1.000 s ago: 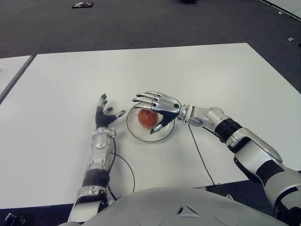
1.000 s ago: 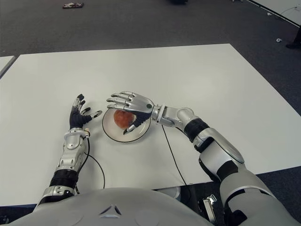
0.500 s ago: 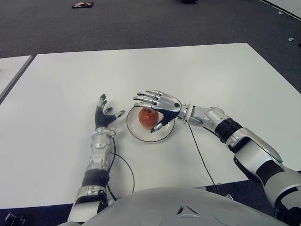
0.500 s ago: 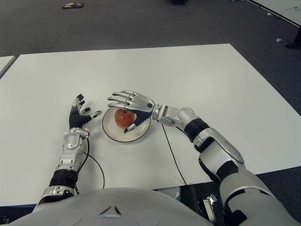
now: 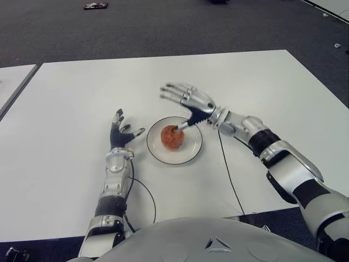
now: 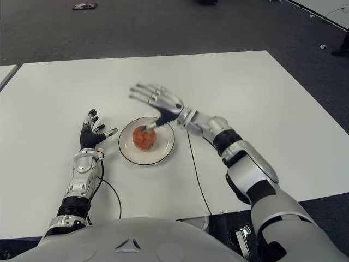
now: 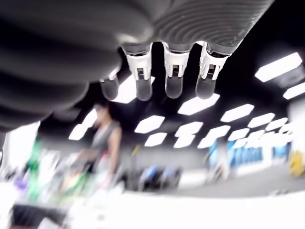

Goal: Put the apples into the plate.

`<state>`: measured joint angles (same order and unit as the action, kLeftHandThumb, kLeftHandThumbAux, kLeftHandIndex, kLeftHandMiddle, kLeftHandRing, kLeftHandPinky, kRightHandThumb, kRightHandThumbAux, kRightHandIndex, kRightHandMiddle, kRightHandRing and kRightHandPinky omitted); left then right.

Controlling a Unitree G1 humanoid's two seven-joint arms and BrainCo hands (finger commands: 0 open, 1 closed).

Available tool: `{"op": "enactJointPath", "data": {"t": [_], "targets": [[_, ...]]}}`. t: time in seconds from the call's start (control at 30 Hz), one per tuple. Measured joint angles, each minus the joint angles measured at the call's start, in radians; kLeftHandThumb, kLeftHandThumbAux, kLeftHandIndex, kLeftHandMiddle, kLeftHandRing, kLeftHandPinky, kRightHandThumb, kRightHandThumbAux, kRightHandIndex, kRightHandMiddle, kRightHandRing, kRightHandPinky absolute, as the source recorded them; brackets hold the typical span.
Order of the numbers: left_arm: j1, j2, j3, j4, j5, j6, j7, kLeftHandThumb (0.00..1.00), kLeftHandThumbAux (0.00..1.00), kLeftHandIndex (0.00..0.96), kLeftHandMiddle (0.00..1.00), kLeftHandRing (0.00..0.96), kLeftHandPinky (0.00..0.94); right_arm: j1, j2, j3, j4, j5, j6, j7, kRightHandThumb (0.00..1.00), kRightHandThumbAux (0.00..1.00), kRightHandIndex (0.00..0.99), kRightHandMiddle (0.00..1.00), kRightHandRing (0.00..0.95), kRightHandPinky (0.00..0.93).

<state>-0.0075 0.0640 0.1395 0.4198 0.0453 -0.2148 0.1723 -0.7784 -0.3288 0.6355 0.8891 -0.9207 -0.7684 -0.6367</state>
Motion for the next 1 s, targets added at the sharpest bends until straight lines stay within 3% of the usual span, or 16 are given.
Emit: {"op": "enactJointPath", "data": {"t": [0.27, 0.63, 1.0], "targets": [[-0.001, 0.0, 0.001, -0.006, 0.002, 0.004, 0.0, 0.0, 0.307, 0.0, 0.0, 0.0, 0.029, -0.017, 0.054, -0.148, 0.109, 0.192, 0.001, 0.007, 0.065, 0.367, 0.0, 0.0, 0.0, 0.0], [0.0, 0.0, 0.002, -0.009, 0.0, 0.005, 0.0, 0.0, 0.308, 0.0, 0.0, 0.0, 0.025, -0.014, 0.126, -0.372, 0.243, 0.492, -0.01, 0.148, 0.043, 0.403, 0.0, 0.0, 0.0, 0.0], [0.002, 0.001, 0.002, -0.014, 0.0, 0.008, 0.0, 0.0, 0.314, 0.0, 0.0, 0.0, 0.024, 0.035, 0.187, -0.51, 0.348, 0.646, 0.106, 0.309, 0.022, 0.451, 0.0, 0.0, 0.0, 0.0]]}}
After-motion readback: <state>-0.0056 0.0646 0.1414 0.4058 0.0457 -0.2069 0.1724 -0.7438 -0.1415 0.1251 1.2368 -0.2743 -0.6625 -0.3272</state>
